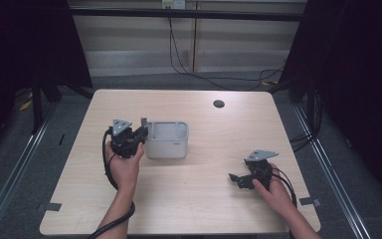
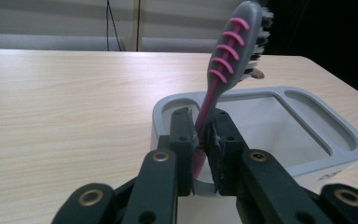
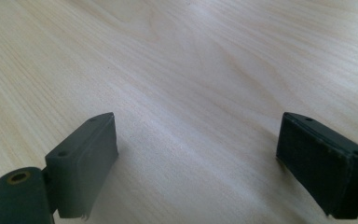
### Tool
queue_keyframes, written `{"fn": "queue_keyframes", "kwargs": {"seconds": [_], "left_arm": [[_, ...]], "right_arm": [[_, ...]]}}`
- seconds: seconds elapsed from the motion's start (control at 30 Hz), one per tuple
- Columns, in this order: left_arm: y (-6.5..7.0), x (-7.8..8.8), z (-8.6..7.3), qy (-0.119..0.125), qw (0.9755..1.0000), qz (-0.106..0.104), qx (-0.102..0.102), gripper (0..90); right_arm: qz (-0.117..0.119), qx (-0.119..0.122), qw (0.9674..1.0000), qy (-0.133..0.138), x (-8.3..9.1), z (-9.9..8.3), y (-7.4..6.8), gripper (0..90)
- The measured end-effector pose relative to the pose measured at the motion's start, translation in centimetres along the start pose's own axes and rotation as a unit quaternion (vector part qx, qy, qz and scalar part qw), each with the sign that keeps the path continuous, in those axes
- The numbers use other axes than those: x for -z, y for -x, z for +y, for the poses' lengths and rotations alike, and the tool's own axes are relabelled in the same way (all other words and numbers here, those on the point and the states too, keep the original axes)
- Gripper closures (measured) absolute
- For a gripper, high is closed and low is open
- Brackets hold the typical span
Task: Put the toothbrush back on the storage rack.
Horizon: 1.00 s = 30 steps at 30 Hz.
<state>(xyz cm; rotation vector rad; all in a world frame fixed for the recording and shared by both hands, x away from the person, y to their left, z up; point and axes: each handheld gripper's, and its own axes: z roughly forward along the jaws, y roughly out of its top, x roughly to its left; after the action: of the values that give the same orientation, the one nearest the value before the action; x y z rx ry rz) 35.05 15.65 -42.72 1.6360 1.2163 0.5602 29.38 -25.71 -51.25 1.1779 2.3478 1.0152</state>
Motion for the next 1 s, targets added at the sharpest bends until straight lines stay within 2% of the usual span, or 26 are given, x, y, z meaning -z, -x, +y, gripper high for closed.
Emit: {"fn": "queue_keyframes", "kwargs": {"seconds": [0.37, 1.0], "left_arm": [[0.16, 0.2, -0.21, -0.002, 0.9999, 0.002, -0.012, 80.2], [0.05, 0.55, -0.18, -0.003, 0.9999, 0.008, -0.013, 79.0]], "right_arm": [[0.0, 0.0, 1.0, 0.0, 0.0, 0.0, 0.0, 11.7], [0.0, 0.0, 1.0, 0.0, 0.0, 0.0, 0.0, 11.7]]}}
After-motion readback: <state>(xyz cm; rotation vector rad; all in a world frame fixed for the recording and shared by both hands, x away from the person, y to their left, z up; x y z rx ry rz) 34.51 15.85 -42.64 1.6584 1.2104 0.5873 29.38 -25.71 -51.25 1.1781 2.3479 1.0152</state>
